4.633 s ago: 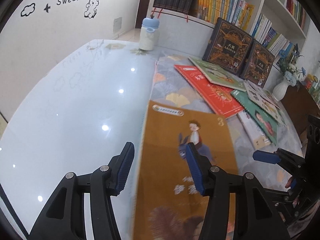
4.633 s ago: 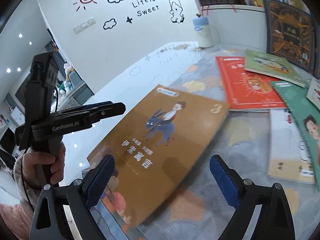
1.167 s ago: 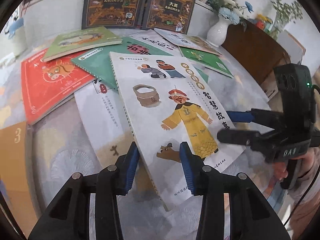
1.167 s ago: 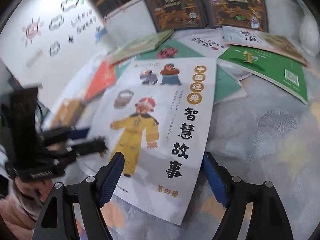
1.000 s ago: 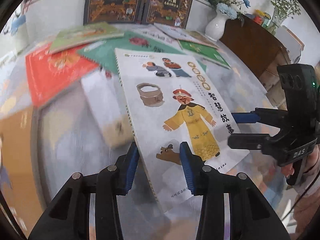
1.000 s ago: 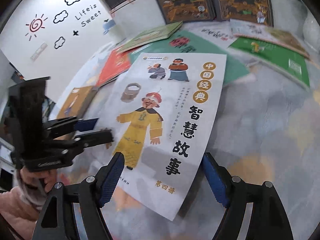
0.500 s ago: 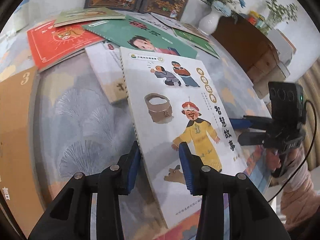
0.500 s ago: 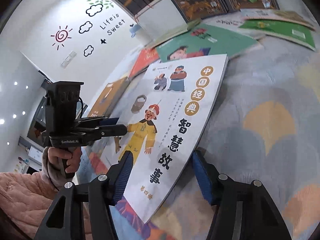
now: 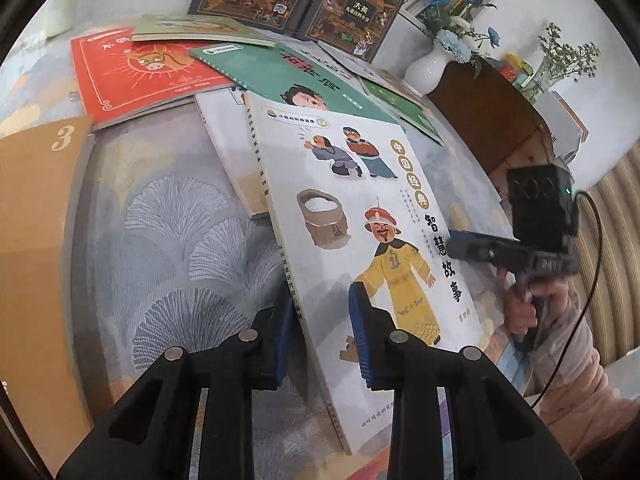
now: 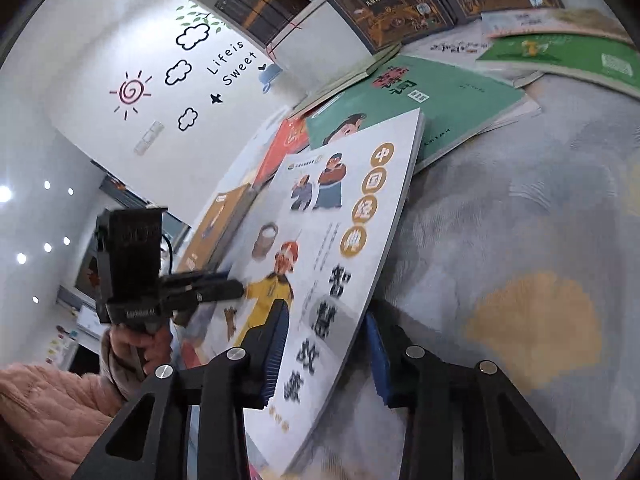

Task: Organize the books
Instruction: 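Carry the white book with both tools toward the white tabletop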

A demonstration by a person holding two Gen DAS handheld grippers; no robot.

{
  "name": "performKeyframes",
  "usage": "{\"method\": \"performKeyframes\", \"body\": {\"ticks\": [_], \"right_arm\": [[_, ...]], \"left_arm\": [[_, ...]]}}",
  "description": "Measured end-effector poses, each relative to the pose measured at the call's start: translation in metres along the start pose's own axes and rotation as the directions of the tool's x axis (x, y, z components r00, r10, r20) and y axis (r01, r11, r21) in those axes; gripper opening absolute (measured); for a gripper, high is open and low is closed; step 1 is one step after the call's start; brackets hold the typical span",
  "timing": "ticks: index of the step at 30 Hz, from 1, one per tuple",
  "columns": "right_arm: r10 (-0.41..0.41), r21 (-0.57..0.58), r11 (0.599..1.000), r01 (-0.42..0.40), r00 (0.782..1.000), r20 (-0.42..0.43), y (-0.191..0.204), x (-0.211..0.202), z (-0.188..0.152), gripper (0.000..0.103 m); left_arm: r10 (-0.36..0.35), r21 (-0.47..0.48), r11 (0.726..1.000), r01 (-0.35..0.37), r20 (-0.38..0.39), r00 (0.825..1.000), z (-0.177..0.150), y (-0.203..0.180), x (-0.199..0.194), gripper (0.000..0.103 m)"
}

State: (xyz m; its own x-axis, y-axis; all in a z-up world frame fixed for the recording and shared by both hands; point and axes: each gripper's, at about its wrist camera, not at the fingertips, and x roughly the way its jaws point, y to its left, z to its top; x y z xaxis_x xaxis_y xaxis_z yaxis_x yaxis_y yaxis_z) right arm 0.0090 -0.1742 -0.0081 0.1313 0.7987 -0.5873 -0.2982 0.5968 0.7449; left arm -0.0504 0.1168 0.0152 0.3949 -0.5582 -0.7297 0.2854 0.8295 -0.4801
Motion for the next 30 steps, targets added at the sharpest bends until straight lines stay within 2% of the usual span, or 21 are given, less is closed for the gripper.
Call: {"method": "performKeyframes", "body": {"ticks": [3, 8, 11, 13, 15, 22, 27, 30], "right_arm": [[-0.016, -0.003, 1.000, 0.016, 1.000, -0.010, 0.004, 0.001, -0.001, 0.036], [-0.070, -0.017, 0.997, 0.071, 0.997, 0.037, 0.016, 0.001, -0.011, 0.037], [-0.050, -0.018, 0.999, 0.051, 0.998, 0.044, 0.016, -0.001, -0.016, 0.036], [-0.044, -0.008, 0.999, 0.044, 0.998, 0.050, 0.014, -0.001, -0.016, 0.032], [-0.079, -0.008, 0.997, 0.079, 0.995, 0.060, 0.015, -0.001, -0.017, 0.025], [-0.157, -0.042, 0.986, 0.161, 0.984, 0.086, 0.024, 0.001, -0.019, 0.024], [-0.145, -0.032, 0.988, 0.148, 0.986, 0.086, 0.020, 0.001, -0.018, 0.024], [-0.166, -0.039, 0.985, 0.170, 0.982, 0.090, 0.023, 0.003, -0.019, 0.024]], "left_arm": [[0.003, 0.001, 1.000, -0.003, 0.009, 1.000, -0.002, 0.000, 0.000, 0.027], [0.016, 0.006, 1.000, -0.016, 0.024, 1.000, -0.004, -0.001, 0.000, 0.028], [0.010, 0.002, 1.000, -0.010, 0.027, 1.000, -0.005, 0.000, -0.001, 0.028], [0.009, -0.001, 1.000, -0.009, 0.031, 0.999, -0.005, 0.000, -0.001, 0.028], [0.014, 0.001, 1.000, -0.014, 0.034, 0.999, -0.005, 0.000, -0.001, 0.028], [0.024, 0.002, 1.000, -0.024, 0.050, 0.998, -0.007, -0.002, -0.001, 0.028], [0.033, 0.008, 0.999, -0.033, 0.062, 0.998, -0.009, -0.004, -0.001, 0.028], [0.043, 0.010, 0.999, -0.044, 0.074, 0.996, -0.010, -0.006, -0.001, 0.028]]}}
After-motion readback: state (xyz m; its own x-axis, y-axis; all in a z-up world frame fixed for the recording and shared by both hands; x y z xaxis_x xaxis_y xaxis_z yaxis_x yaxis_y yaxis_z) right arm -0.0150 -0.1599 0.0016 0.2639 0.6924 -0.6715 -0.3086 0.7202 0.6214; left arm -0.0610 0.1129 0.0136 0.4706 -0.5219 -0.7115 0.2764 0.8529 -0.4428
